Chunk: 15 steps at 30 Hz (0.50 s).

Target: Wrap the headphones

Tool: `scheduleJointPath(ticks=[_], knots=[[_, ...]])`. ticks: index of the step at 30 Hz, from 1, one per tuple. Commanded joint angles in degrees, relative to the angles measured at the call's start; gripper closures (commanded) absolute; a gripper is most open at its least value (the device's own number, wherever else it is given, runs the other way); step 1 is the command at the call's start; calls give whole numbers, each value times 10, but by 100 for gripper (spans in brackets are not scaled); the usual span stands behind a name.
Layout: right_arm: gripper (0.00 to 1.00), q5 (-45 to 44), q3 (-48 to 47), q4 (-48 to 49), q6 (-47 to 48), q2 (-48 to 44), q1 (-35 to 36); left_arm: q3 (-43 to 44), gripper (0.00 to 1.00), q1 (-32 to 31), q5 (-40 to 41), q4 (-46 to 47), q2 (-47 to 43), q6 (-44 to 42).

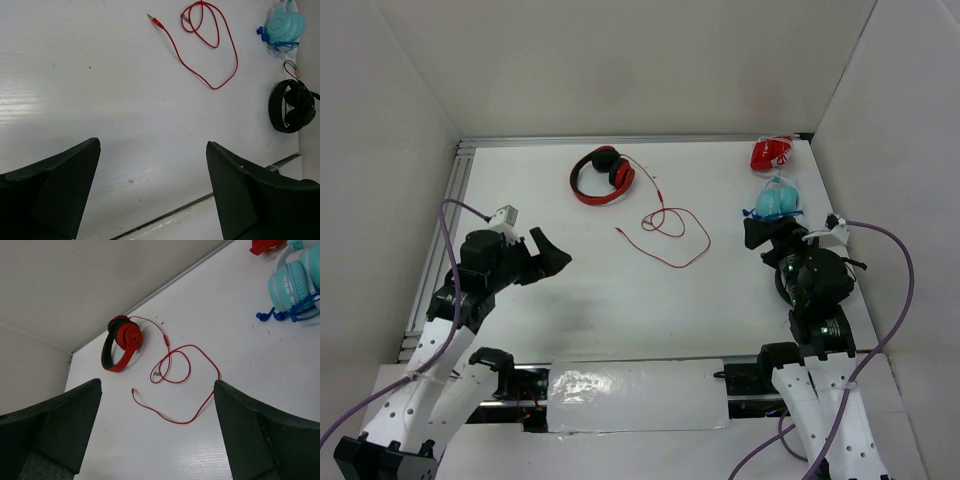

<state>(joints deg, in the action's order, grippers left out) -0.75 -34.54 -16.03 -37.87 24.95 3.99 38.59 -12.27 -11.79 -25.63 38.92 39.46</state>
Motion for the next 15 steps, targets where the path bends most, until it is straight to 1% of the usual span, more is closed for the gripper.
scheduleJointPath(ticks=[1, 4, 7, 8, 13, 15], knots=[[0, -20, -38, -14, 0, 6, 4, 35, 1, -3, 10, 7, 20, 4], [0, -35, -46, -11, 9, 3, 4, 44, 1, -3, 26, 7, 40, 5], [0, -80, -34, -14, -31, -6, 4, 59, 1, -2, 38, 6, 70, 7], [0, -91, -36, -15, -27, -1, 4, 66, 1, -2, 41, 8, 80, 5], [0, -86, -62, -30, -4, 45, 5, 119, 1, 1, 36, 14, 173, 1], [0, -71, -64, -14, 19, 55, 4, 144, 1, 8, 33, 24, 220, -4]])
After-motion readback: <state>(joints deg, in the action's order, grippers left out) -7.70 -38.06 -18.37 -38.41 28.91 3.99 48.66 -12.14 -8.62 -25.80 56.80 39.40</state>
